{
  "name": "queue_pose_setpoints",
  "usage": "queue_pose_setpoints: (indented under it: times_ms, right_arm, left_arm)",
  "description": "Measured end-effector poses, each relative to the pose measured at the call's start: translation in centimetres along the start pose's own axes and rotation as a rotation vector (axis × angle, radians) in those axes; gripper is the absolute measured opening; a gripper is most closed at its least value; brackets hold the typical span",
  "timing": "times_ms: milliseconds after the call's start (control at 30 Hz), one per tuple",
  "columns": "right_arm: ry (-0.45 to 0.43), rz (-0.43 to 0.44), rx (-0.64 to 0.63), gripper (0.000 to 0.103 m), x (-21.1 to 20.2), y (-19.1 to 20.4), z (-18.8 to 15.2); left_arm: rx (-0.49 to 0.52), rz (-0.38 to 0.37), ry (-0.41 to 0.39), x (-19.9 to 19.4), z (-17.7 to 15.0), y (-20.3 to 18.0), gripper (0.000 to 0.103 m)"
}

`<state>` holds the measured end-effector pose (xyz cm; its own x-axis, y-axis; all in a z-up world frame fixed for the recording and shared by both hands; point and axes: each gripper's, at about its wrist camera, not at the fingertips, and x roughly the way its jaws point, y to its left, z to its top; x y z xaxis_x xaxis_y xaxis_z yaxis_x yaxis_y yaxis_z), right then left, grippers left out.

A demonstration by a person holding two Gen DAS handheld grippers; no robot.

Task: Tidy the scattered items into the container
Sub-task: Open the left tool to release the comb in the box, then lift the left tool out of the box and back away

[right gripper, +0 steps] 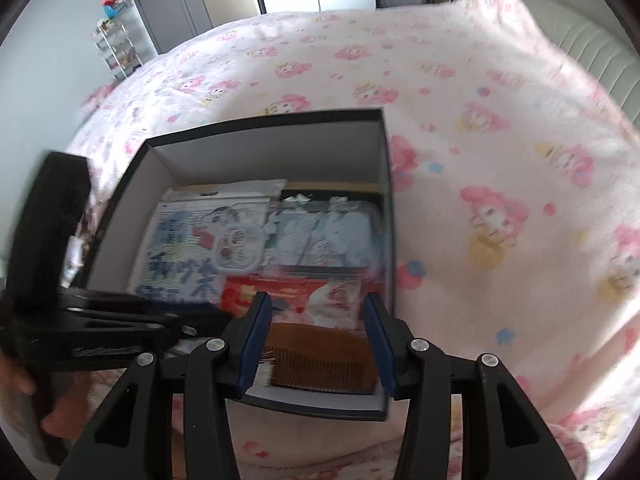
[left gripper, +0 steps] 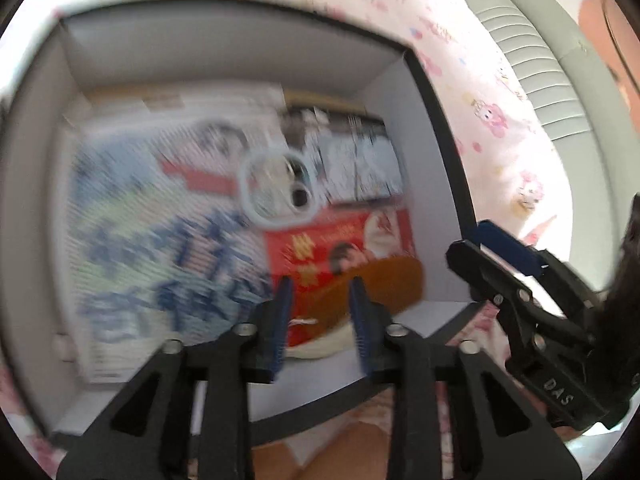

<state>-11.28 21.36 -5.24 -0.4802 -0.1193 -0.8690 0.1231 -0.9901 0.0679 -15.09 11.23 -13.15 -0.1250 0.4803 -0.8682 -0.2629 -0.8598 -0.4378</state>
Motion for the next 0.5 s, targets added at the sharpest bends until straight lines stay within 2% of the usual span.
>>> queue_pose_setpoints:
  times_ms: [67, 167, 300, 333, 400, 500]
  right_arm:
    - [-0.026, -0.037, -0.01, 0.052, -0.8, 0.4, 0.1]
    - [-0.066, -0.054, 0.012, 0.063, -2.4, 0.8, 0.5]
    - [-0.146, -0.081, 0.026, 0.074, -5.4, 1.7, 1.1]
    - [-0.169, -0.093, 0.028, 0.075, -6.2, 2.0, 1.2]
    - [-0.209, -0.108, 0.035, 0.076, -7.7, 2.5, 1.4]
    - [-0.249, -0.103, 0.058, 0.076, -9.7, 3.1, 1.2]
  left_arm:
    - [0.027, 0.069, -0.093, -2.3, -0.4, -0.8, 0.056]
    - [0.077, 0.162, -0.219, -5.6, -0.7, -2.1, 0.059]
    - [0.116, 0.256, -0.356, -11.9, -2.3, -0.7, 0.076]
    - [0.116, 0.267, -0.384, -13.3, -2.7, -0.6, 0.079]
    - [0.109, 0.268, -0.421, -15.9, -3.4, -0.6, 0.093]
    - [0.091, 0.26, -0.482, -18.3, -4.2, -1.0, 0.094]
